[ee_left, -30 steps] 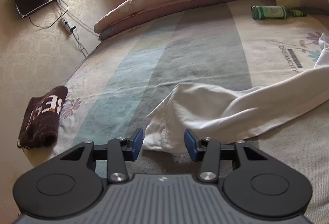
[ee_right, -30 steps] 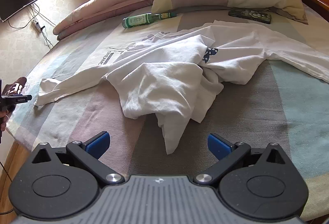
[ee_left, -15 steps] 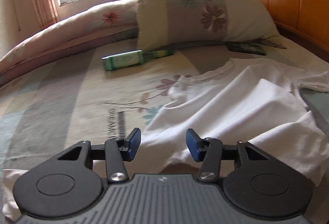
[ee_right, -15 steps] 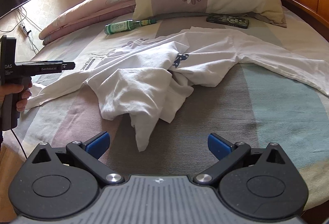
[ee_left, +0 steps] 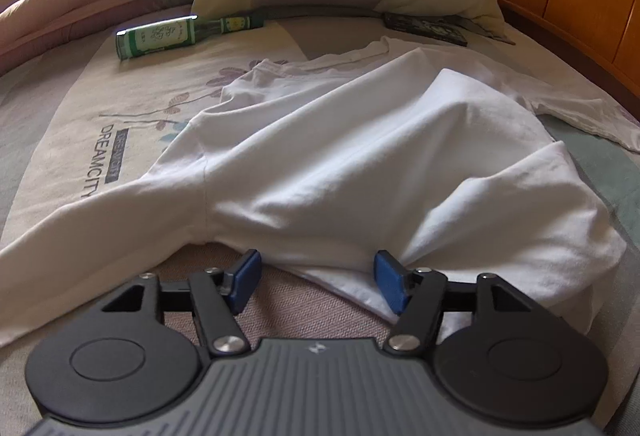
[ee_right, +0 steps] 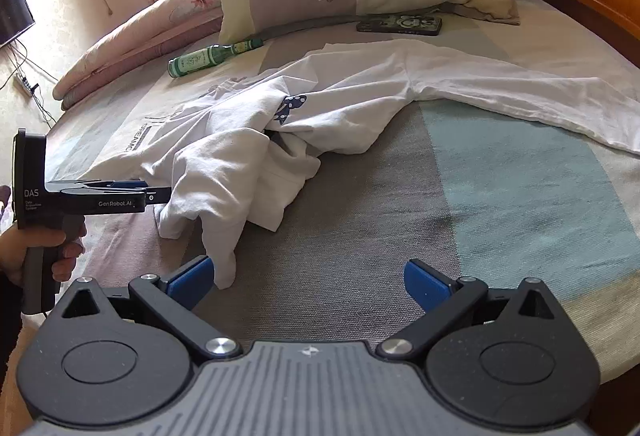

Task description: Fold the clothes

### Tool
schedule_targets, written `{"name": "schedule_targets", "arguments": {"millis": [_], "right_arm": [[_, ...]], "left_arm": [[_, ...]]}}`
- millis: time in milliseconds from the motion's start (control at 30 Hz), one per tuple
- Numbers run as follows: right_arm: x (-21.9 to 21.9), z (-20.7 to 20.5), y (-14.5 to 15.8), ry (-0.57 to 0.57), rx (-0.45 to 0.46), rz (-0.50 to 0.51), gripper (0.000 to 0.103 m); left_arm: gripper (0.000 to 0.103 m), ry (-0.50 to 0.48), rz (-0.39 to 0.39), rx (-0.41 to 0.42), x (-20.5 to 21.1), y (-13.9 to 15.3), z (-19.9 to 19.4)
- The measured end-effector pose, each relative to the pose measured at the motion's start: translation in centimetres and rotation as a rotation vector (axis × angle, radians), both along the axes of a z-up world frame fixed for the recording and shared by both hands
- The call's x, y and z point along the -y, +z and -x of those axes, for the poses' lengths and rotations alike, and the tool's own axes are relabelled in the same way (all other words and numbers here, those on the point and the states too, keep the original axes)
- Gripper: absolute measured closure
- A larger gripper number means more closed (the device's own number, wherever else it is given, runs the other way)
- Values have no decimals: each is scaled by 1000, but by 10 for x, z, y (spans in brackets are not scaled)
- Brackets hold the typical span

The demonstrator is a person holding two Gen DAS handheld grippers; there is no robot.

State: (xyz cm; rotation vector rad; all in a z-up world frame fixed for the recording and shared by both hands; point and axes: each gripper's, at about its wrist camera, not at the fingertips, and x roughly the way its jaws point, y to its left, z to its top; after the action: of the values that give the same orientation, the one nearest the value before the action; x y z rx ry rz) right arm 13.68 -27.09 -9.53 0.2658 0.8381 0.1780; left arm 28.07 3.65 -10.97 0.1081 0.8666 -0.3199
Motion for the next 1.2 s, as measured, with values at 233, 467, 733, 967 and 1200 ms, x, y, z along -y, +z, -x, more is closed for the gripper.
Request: {"name": "schedule_targets", "arguments": {"millis": [233, 467, 733, 967, 1200], "right_arm": [[2, 0, 1, 37, 27, -13, 0], [12, -18, -4, 46, 55, -45, 0], [16, -36, -10, 78, 59, -64, 0], [16, -47, -13, 114, 24, -50, 0], [8, -61, -1, 187, 39, -132, 0]], "left_arm": [[41, 60, 75, 65, -28, 40, -18], [51, 148, 157, 34, -43, 49, -88], [51, 193, 244, 8, -51, 31, -129], [51, 183, 334, -67, -59, -2, -168], [51, 69, 377, -154, -65, -22, -212]]}}
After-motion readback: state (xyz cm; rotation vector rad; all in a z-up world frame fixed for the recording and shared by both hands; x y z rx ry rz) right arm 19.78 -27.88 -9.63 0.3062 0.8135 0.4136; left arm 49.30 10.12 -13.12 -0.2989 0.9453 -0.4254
